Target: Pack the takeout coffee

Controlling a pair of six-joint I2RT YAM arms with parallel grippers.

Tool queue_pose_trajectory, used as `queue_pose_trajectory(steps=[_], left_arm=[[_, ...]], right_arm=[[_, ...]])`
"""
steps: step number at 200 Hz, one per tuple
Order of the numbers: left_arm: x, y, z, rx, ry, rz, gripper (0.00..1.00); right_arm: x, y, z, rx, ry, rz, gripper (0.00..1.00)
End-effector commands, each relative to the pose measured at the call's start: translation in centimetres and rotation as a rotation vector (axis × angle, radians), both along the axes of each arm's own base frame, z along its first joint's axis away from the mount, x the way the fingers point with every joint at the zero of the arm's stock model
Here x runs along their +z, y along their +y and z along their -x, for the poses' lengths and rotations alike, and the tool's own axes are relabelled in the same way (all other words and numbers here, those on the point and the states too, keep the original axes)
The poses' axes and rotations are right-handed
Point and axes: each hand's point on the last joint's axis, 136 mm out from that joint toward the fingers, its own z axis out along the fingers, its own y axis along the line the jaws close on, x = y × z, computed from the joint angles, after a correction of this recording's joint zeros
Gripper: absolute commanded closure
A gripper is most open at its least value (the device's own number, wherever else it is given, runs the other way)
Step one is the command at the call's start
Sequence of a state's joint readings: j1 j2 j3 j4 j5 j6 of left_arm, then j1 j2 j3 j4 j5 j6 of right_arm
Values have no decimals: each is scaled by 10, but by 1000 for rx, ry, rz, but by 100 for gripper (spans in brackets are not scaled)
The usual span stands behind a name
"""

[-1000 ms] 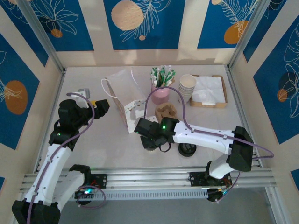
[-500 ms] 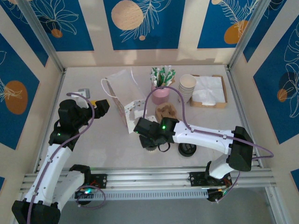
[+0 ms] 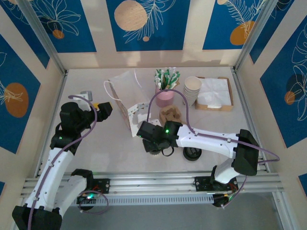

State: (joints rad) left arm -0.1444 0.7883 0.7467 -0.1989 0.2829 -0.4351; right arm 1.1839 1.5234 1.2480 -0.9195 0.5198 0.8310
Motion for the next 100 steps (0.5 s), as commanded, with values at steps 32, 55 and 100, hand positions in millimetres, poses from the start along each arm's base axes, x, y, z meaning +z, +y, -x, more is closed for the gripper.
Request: queue_pose_trajectory(steps=[32,55,100], left_arm=[[0,-1,2,-6,-8,-7,23],[0,-1,2,-6,-9,-9,23],[-1,-1,2,-8,-5,-6,23]], right_arm=[[-25,-13,11,-68,78,41,30],[-24,-15,9,-113,80,7,30],[-14,-10,5,-124,48,-46,30]])
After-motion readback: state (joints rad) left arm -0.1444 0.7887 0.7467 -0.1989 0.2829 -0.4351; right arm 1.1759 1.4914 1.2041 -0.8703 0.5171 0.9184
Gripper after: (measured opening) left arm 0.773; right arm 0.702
